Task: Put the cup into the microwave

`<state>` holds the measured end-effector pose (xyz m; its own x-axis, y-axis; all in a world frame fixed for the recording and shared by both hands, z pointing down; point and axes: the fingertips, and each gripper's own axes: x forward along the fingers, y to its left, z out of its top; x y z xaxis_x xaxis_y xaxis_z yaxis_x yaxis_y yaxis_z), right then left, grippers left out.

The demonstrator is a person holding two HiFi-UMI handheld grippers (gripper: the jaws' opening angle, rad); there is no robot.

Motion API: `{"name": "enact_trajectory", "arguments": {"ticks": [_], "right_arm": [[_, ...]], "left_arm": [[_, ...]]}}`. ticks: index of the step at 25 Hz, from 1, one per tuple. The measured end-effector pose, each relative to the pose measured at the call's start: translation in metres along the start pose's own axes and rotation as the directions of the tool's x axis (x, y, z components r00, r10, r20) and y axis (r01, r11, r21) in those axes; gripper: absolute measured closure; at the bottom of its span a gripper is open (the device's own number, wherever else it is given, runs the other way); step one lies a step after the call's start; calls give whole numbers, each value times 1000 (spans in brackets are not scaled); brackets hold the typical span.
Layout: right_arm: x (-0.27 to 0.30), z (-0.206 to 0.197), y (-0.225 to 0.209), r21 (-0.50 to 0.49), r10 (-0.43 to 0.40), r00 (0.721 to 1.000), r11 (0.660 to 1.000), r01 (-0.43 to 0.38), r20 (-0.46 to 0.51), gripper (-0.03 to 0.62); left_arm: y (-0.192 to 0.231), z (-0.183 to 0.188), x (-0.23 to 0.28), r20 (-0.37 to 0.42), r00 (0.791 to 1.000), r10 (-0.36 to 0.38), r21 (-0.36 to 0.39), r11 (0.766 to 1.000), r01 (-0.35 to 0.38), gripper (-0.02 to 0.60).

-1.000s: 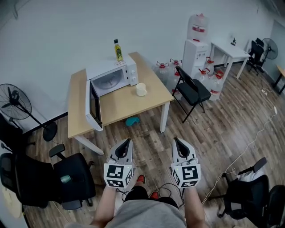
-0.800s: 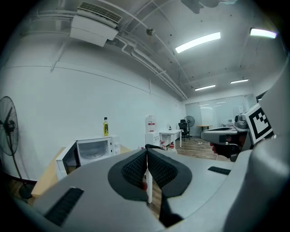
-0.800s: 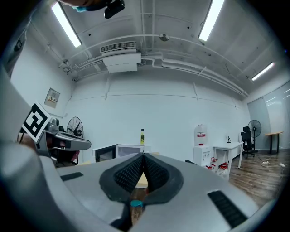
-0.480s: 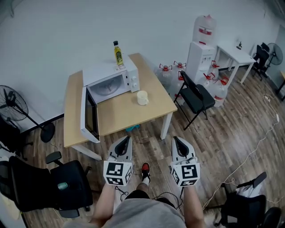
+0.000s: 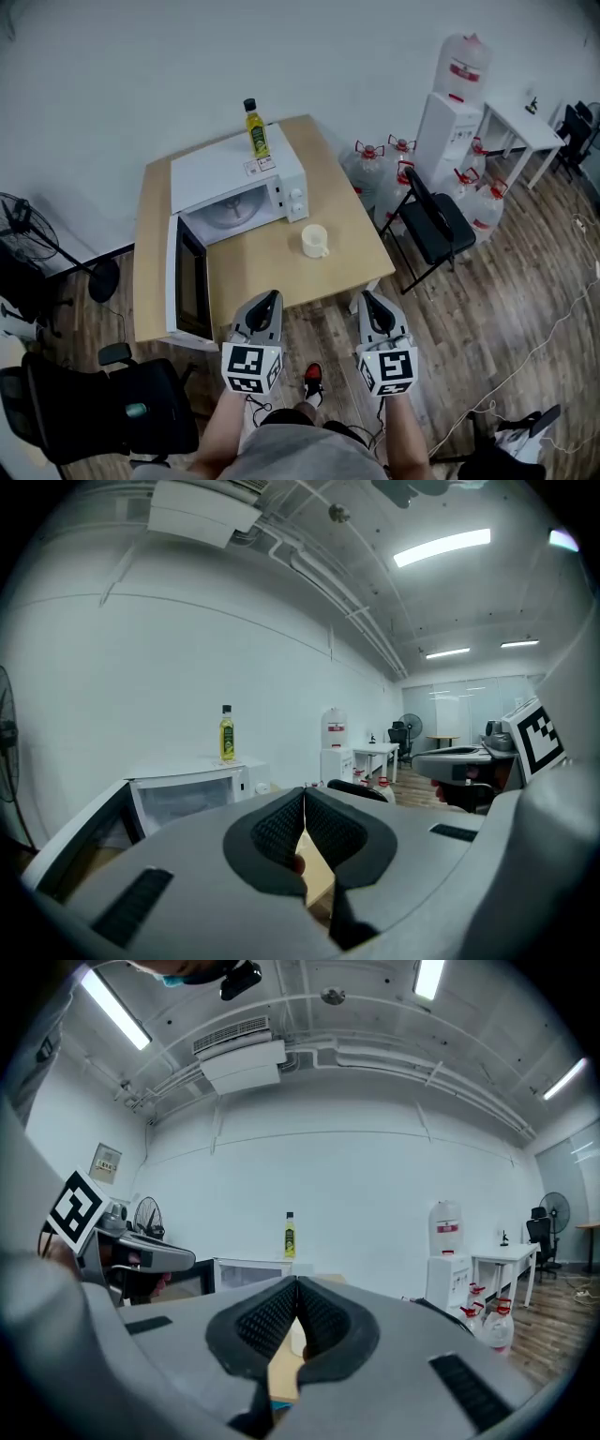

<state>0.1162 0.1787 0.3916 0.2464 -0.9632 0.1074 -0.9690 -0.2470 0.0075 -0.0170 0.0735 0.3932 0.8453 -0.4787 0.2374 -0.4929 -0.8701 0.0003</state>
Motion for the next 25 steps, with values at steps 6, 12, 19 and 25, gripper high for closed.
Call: {"name": "enact_trajectory", "arguments": {"ticks": [6, 12, 19, 25], "right_arm": [[82, -31, -14, 9, 46, 997, 999, -45, -65, 577], [147, -76, -21, 31, 86, 986, 996, -83, -143, 577], [200, -134, -26, 55, 127, 964, 992, -117, -236, 577], [228, -184, -23, 52, 191, 931, 982, -184, -310, 508]], "left_arm": [[40, -21, 63, -53, 998, 24, -36, 999, -26, 557], [68, -51, 113, -109, 994, 25, -67, 997, -33, 557], [94, -94, 157, -183, 983, 24, -81, 996, -39, 557], [103, -130, 179, -234, 972, 10, -88, 996, -31, 557]]}}
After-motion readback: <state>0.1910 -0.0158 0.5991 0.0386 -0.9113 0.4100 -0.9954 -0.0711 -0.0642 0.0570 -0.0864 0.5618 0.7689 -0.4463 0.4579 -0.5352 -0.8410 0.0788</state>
